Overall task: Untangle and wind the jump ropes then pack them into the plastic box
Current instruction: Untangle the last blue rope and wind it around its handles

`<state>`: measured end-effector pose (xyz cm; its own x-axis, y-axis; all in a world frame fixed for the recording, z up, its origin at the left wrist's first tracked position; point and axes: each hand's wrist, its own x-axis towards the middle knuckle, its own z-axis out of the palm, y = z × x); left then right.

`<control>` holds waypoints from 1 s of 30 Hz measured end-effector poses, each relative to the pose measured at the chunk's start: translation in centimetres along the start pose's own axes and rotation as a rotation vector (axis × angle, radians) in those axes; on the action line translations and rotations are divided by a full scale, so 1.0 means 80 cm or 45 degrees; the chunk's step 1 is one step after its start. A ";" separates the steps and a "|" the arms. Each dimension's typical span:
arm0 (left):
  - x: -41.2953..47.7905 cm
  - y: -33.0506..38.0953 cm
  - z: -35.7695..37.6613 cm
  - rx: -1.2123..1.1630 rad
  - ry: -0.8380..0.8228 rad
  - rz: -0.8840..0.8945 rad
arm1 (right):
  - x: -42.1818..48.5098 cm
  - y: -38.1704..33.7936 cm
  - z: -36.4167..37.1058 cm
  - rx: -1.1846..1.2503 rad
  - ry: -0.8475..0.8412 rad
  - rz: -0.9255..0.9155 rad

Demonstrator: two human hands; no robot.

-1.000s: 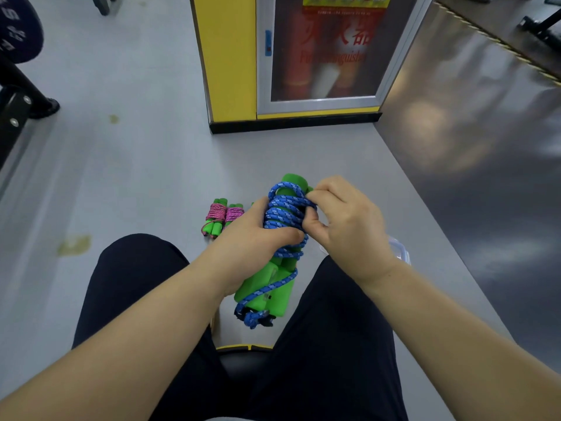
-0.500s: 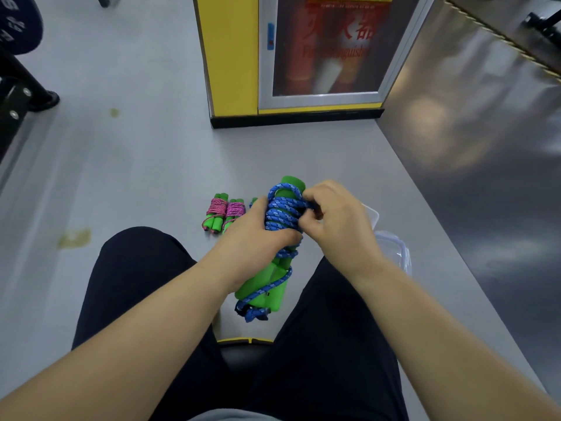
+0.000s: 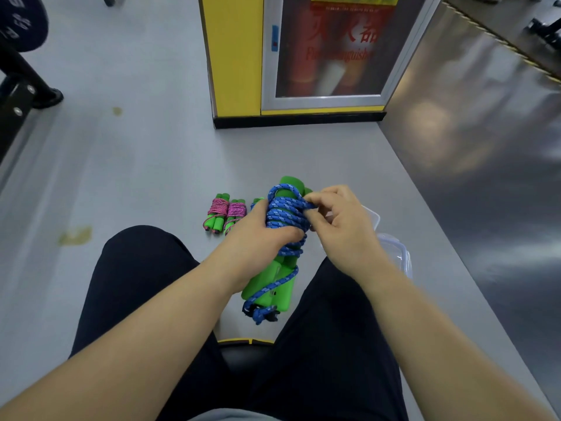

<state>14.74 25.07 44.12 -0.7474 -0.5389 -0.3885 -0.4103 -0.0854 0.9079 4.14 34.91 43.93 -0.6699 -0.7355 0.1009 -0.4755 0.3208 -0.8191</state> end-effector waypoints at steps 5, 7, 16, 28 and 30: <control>0.000 0.008 -0.001 0.048 0.013 0.030 | -0.003 -0.006 0.007 -0.044 0.269 -0.058; 0.000 0.009 -0.003 0.046 0.019 0.037 | -0.003 -0.006 0.009 -0.002 0.331 -0.055; 0.005 0.013 -0.004 -0.015 -0.019 0.043 | -0.003 0.006 0.024 -0.124 0.594 -0.268; 0.000 0.011 -0.009 -0.106 -0.035 0.013 | 0.007 0.000 0.007 -0.121 0.395 -0.334; 0.001 0.009 -0.012 -0.107 -0.037 0.004 | 0.008 0.003 0.005 -0.123 0.299 -0.362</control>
<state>14.85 24.18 44.90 -0.7639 -0.5149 -0.3889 -0.3634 -0.1547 0.9187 3.82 34.30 43.58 -0.6109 -0.6499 0.4522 -0.7052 0.1871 -0.6838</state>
